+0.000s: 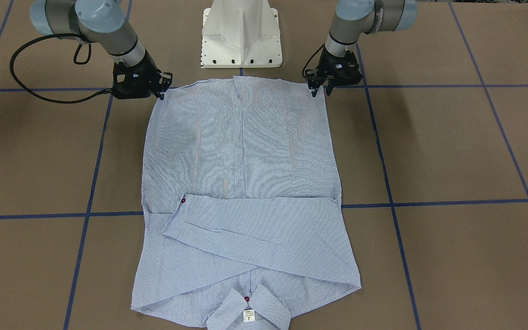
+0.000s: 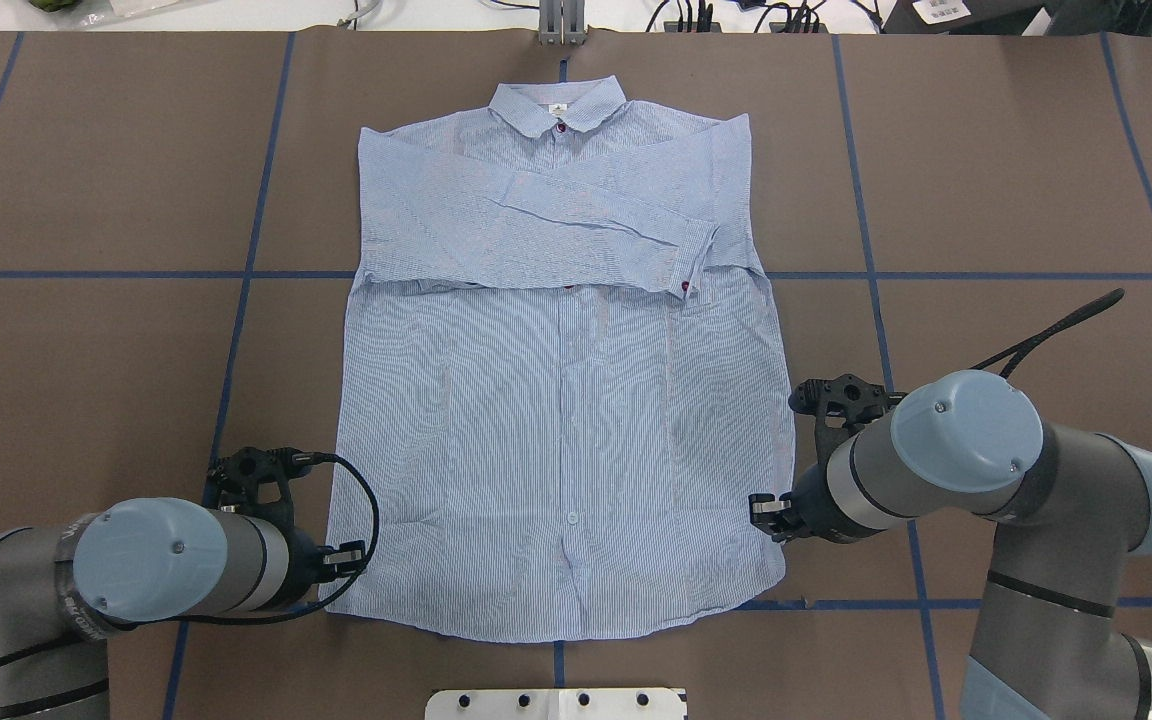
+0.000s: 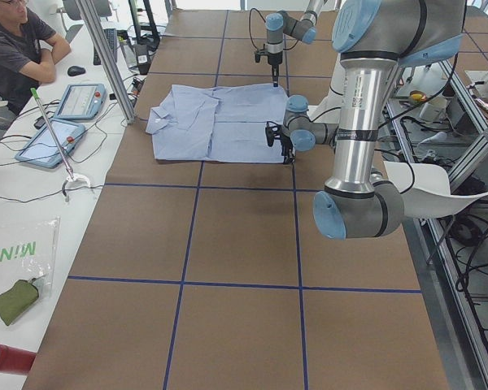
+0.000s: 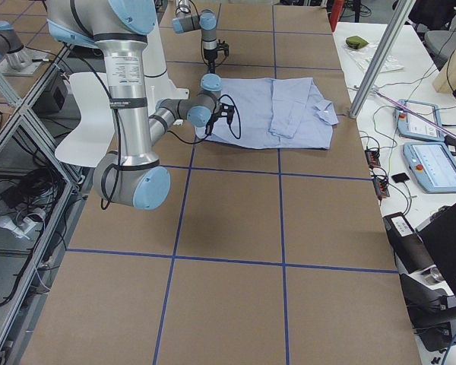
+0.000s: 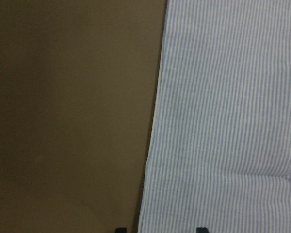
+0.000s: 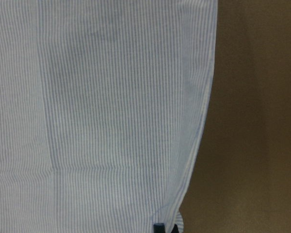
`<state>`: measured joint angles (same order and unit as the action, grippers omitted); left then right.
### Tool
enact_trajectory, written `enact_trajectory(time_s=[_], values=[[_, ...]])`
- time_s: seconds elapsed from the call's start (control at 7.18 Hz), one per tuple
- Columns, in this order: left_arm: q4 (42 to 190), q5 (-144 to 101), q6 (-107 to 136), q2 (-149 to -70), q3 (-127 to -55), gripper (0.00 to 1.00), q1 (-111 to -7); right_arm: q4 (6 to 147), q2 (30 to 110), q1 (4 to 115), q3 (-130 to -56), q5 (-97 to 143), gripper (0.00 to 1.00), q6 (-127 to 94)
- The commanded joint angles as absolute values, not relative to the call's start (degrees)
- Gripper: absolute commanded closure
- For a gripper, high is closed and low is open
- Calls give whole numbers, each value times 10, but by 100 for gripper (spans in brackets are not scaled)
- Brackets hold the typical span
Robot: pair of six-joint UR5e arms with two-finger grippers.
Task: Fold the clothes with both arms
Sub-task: 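Grasp the hem corners with both grippers and begin lifting them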
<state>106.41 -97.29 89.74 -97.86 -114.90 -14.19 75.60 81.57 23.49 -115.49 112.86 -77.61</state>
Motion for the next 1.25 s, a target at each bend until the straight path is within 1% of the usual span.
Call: enact_trajectory(time_s=[0.0,0.14,0.42,0.97,1.11], values=[[1058,-973,915,-980,-1150,64,-142,756,816,236,-1154,1130,100,-776],[1049,-973,915,-983,-1151,72,-142,756,816,237,-1155,1131,100,-776],[1042,-974,915,-980,-1169,99,-142,756,816,239,-1157,1134,100,-776],[1042,-975,916,-982,-1170,100,-142,756,817,243,-1167,1136,100,-776],[1041,-975,916,-977,-1183,100,-143,758,817,243,-1179,1138,100,-775]])
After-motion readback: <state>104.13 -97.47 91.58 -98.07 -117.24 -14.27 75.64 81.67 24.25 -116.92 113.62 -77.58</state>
